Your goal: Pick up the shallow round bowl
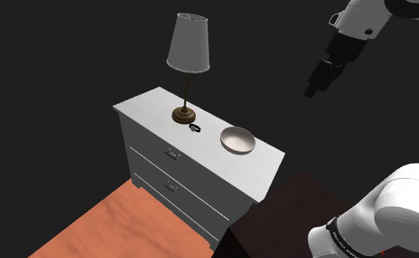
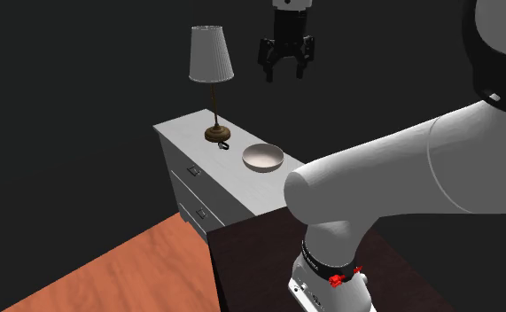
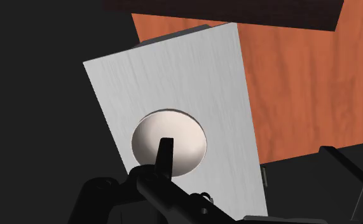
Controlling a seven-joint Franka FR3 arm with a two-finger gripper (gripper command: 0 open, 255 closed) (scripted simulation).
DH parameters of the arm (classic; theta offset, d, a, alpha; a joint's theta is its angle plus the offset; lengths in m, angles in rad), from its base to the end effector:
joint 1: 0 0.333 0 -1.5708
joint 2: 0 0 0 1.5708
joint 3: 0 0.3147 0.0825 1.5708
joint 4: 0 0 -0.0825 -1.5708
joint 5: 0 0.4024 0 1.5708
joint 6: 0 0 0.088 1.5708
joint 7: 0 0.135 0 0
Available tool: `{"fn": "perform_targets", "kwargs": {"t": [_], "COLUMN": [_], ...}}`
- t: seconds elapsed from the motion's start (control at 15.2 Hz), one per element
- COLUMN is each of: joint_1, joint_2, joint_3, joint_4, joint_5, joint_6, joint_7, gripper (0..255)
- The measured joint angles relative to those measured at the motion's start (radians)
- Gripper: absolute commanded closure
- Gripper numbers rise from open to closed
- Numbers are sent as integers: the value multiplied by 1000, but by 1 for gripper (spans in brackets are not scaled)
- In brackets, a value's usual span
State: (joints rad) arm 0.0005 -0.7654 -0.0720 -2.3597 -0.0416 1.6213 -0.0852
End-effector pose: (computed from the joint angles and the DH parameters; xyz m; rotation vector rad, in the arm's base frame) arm 0.3363 -0.0339 0.5567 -3.1343 -0.0543 -0.0411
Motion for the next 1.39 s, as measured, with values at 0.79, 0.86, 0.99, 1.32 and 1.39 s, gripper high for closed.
{"fn": "perform_targets", "kwargs": {"t": [0.79, 0.86, 0.99, 1.32, 1.39], "joint_1": [15, 19, 18, 27, 28], "joint_2": [195, 224, 289, 462, 502], "joint_3": [14, 19, 14, 23, 24], "joint_4": [-162, -173, -177, -177, -172], "joint_5": [5, 7, 5, 8, 8], "joint_6": [372, 413, 487, 668, 705], "joint_7": [31, 38, 35, 53, 55], "gripper": [0, 0, 0, 0, 0]}}
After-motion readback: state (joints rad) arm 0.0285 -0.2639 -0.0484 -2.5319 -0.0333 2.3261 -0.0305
